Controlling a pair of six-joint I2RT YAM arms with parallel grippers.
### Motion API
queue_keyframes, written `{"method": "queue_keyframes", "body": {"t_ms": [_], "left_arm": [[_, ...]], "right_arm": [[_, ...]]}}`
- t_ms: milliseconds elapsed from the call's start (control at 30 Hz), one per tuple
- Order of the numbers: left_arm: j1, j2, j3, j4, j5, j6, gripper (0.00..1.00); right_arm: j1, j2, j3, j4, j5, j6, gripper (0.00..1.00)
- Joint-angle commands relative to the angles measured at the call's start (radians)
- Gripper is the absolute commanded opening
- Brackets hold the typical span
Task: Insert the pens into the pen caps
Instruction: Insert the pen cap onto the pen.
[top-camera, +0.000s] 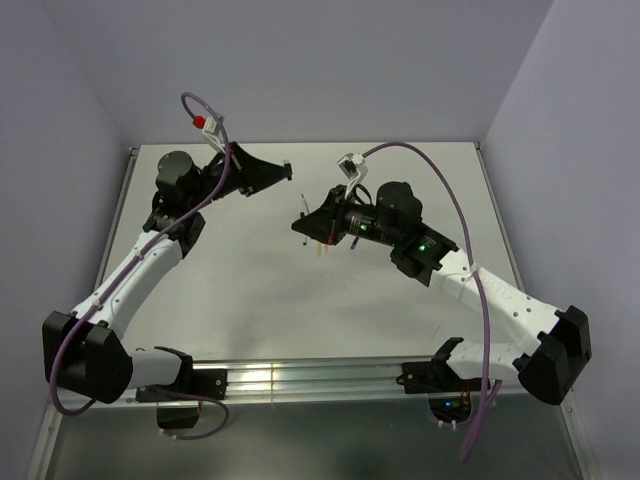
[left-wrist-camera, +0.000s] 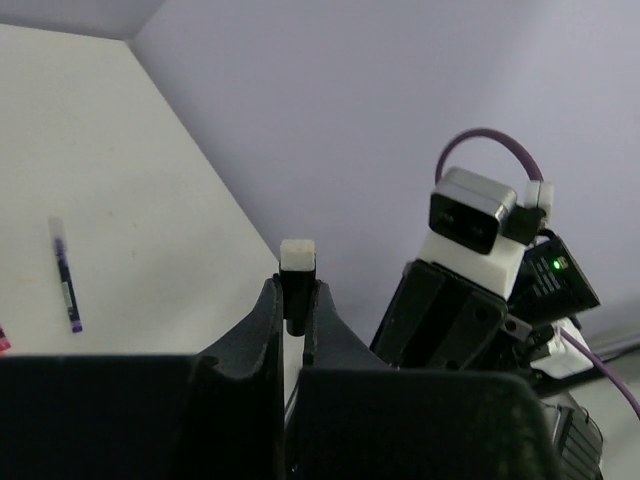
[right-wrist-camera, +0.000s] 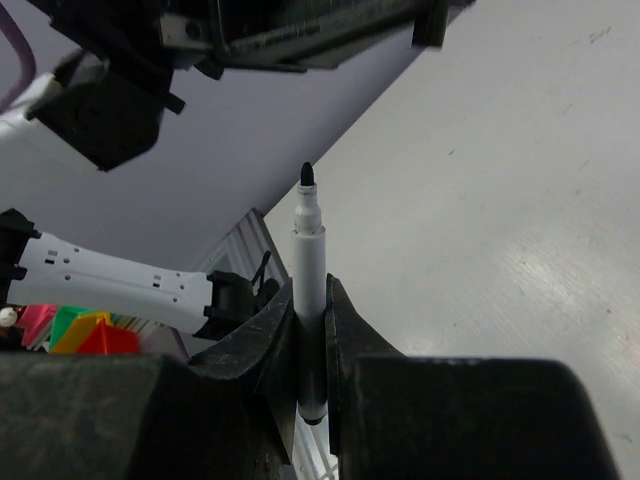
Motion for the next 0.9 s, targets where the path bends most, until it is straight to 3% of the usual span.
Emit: {"method": "queue_keyframes", "body": {"t_ms": [0, 300, 867], "left_arm": [[0.002, -0.059, -0.067, 0.270, 0.102, -0.072, 0.00], [0.002, -0.073, -0.140, 0.456, 0.138, -0.147, 0.00], [-0.004, -0.044, -0.145, 0.497, 0.175, -0.161, 0.00]], "right_arm": [[0.031, 0.032, 0.052, 0.078, 0.032, -0.001, 0.00], [0.045, 0.017, 0.024, 0.120, 0.041, 0.008, 0.00], [0.045, 0.017, 0.032, 0.115, 0.056, 0.002, 0.00]]}}
